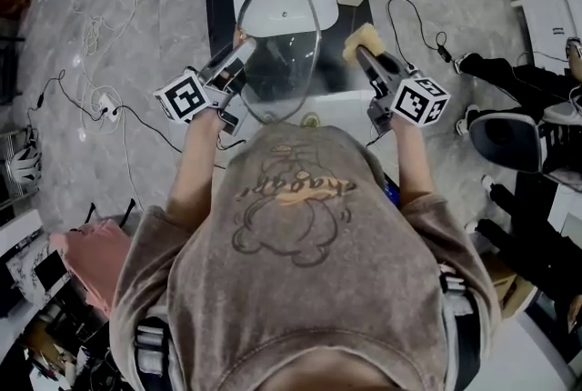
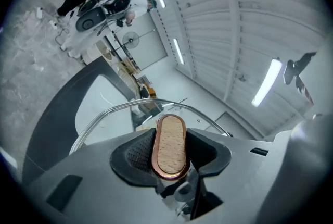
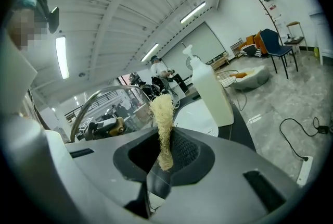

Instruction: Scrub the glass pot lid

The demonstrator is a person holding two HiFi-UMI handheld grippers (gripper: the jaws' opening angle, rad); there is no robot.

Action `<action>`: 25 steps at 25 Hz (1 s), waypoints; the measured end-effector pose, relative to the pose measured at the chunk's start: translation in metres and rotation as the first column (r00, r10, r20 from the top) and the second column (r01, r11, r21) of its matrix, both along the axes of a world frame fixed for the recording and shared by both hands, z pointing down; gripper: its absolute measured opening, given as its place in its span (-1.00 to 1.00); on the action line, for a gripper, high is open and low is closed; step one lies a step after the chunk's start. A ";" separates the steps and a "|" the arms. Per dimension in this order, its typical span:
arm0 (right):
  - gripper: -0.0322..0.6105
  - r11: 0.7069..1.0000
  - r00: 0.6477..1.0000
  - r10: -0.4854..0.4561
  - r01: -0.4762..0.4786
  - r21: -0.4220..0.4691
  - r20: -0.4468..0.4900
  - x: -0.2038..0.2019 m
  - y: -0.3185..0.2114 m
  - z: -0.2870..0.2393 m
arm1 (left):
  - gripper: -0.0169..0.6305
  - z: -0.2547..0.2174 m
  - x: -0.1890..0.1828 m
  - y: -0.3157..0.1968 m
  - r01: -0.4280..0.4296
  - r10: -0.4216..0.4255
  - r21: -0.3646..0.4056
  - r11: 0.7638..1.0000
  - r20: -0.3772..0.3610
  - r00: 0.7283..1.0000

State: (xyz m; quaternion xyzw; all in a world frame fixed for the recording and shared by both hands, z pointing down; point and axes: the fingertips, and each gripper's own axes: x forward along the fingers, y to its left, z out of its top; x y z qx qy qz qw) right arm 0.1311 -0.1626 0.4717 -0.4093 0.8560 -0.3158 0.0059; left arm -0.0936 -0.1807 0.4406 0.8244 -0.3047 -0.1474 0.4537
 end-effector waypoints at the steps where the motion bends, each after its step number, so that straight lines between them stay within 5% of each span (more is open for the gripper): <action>1: -0.78 1.000 1.000 0.010 -0.010 0.002 0.001 0.002 0.000 0.000 | -0.38 0.002 0.003 -0.001 -0.016 0.014 0.027 1.000 0.076 0.997; 5: -0.78 0.999 0.999 0.044 -0.044 0.007 0.000 0.011 0.006 -0.001 | -0.38 0.012 0.021 -0.001 -0.091 0.059 0.090 0.992 0.307 0.950; 11: -0.78 0.992 0.992 0.125 -0.126 0.008 0.005 0.031 0.016 0.002 | -0.38 0.055 0.053 -0.003 -0.217 0.134 0.080 0.973 0.568 0.812; 17: -0.78 0.982 0.982 0.186 -0.186 -0.001 0.006 0.049 0.025 0.004 | -0.38 0.104 0.084 -0.003 -0.344 0.188 0.063 0.937 0.739 0.647; 25: -0.78 0.969 0.969 0.248 -0.247 -0.017 0.016 0.064 0.036 0.013 | -0.38 0.154 0.111 -0.008 -0.432 0.248 -0.002 0.902 0.821 0.514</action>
